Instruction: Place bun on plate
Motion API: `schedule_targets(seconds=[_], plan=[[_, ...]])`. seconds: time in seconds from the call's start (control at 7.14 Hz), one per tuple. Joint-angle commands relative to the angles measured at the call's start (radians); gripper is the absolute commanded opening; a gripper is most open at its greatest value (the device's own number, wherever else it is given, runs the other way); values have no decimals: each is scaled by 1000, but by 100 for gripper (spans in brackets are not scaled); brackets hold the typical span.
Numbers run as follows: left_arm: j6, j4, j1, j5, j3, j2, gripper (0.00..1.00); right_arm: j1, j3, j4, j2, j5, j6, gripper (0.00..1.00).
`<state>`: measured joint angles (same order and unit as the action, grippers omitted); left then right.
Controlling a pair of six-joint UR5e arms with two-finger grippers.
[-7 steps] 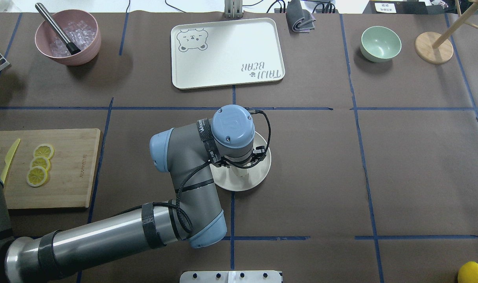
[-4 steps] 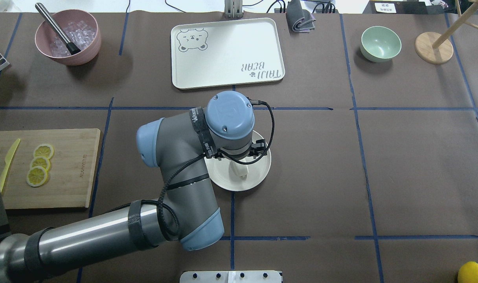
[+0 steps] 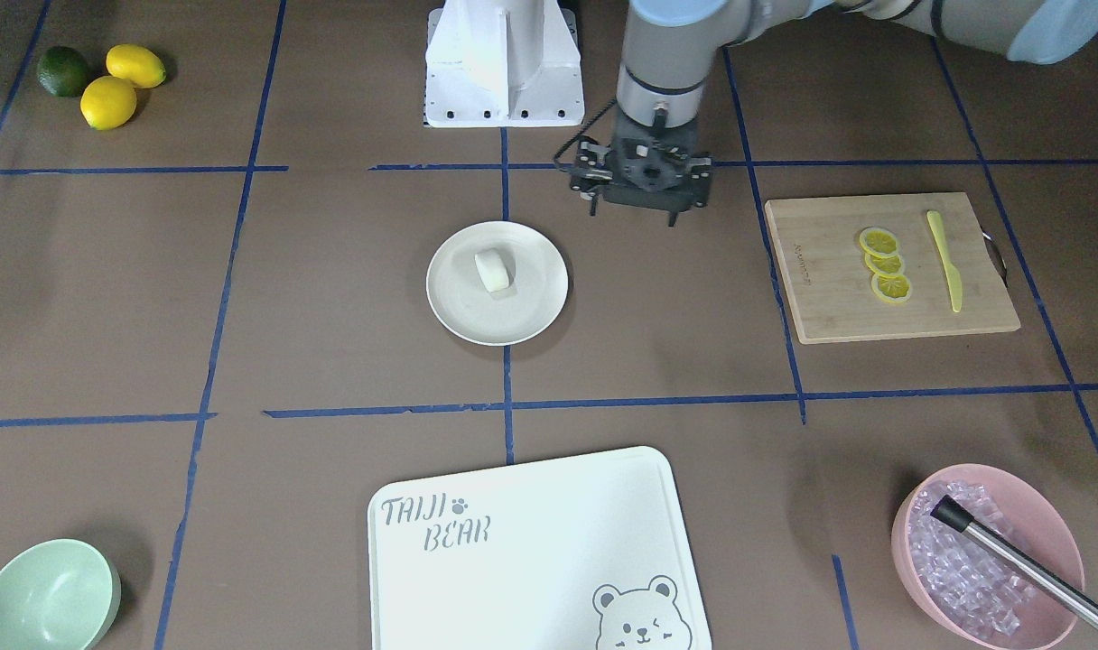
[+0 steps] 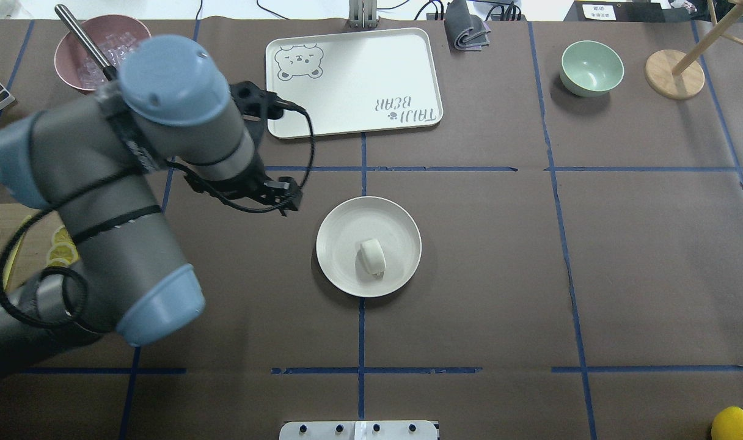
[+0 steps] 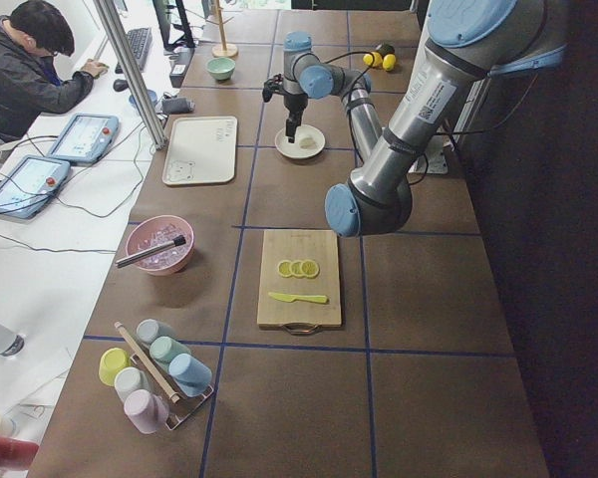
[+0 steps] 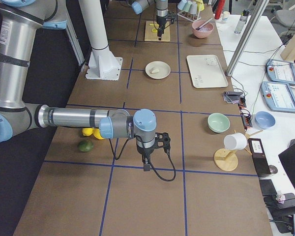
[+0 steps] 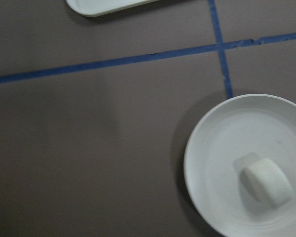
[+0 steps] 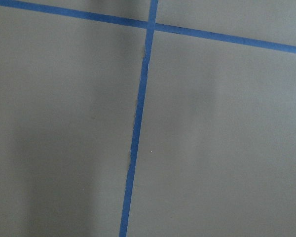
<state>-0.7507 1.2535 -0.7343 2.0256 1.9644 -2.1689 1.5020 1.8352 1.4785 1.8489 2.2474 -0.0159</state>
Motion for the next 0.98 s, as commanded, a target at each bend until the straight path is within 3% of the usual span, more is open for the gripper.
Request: schedule_targets(seconds=[0.0,0.28,0.42,0.56,0.84], plan=[[470,-16,-313,202,33,209,100,0,-43,-7,-7,7,1,100],[833,1,-540,263,27,419,100,0,-56,-7,-7,8,1,100],[906,-2,-645,262,21,481,100,0,-53,-7,-4,11,2,100],[903,0,-684,260,16,577,100,0,-53,-7,-5,11,4,100],[913,0,-712,254,-12,668,100,0,-51,-9,-8,9,1,100]])
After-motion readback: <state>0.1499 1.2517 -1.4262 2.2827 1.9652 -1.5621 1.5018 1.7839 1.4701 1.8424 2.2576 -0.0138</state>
